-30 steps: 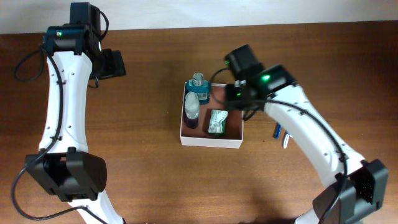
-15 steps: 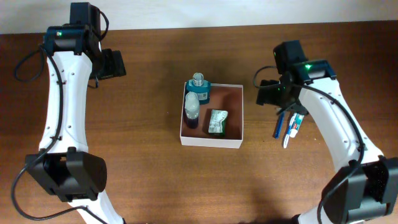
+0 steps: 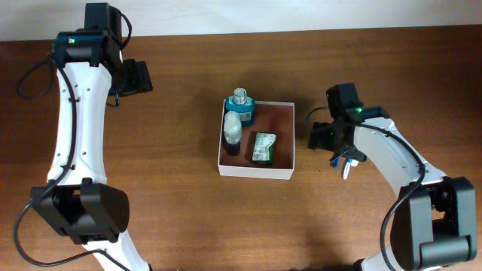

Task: Pack container
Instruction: 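Move the right gripper over the blue razor beside the box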

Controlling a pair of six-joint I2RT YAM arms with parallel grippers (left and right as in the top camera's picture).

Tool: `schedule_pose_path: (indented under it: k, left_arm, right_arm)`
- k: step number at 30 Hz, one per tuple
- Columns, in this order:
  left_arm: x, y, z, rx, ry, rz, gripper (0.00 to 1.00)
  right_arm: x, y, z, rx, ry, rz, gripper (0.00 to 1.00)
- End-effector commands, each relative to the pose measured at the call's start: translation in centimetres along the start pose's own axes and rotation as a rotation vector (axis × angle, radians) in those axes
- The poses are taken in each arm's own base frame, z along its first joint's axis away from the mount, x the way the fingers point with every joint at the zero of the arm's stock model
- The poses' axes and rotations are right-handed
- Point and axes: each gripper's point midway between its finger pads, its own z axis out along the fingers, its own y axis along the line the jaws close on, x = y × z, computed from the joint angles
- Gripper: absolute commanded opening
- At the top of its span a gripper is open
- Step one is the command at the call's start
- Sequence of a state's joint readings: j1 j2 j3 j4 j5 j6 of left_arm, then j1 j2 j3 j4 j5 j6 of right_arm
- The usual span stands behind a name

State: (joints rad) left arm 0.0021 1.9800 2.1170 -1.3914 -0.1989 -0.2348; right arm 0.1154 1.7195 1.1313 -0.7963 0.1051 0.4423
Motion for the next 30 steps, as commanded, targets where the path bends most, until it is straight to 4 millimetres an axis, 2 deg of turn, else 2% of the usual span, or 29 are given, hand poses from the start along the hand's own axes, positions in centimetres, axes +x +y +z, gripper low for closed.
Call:
schedule_pose_path:
  k: [1, 7, 10, 19, 23, 30]
  left_arm:
    - [-0.42, 0.26, -1.50, 0.002, -0.040, -0.002, 0.99]
    - [-0.42, 0.26, -1.50, 0.002, -0.040, -0.002, 0.99]
    - [-0.42, 0.26, -1.50, 0.002, -0.040, -0.002, 0.99]
    - [-0.42, 0.26, -1.50, 0.002, -0.040, -0.002, 0.99]
    - [-0.42, 0.26, -1.50, 0.002, -0.040, -0.002, 0.99]
    - [-0.42, 0.26, -1.50, 0.002, -0.040, -0.002, 0.99]
  right_arm:
    - [0.18, -0.52, 0.36, 0.009, -0.012, 0.010, 0.98]
    - [0.01, -0.41, 0.64, 0.003, -0.025, 0.007, 1.00]
    - [-0.16, -0.26, 0.63, -0.004, -0.032, -0.026, 0.97]
    - [-0.45, -0.13, 0.63, -0.008, -0.044, -0.057, 0.68]
    - [-0.55, -0.09, 0.62, -0.009, -0.048, -0.061, 0.63]
    - [-0.48, -0.05, 1.20, -0.005, -0.038, -0.085, 0.60]
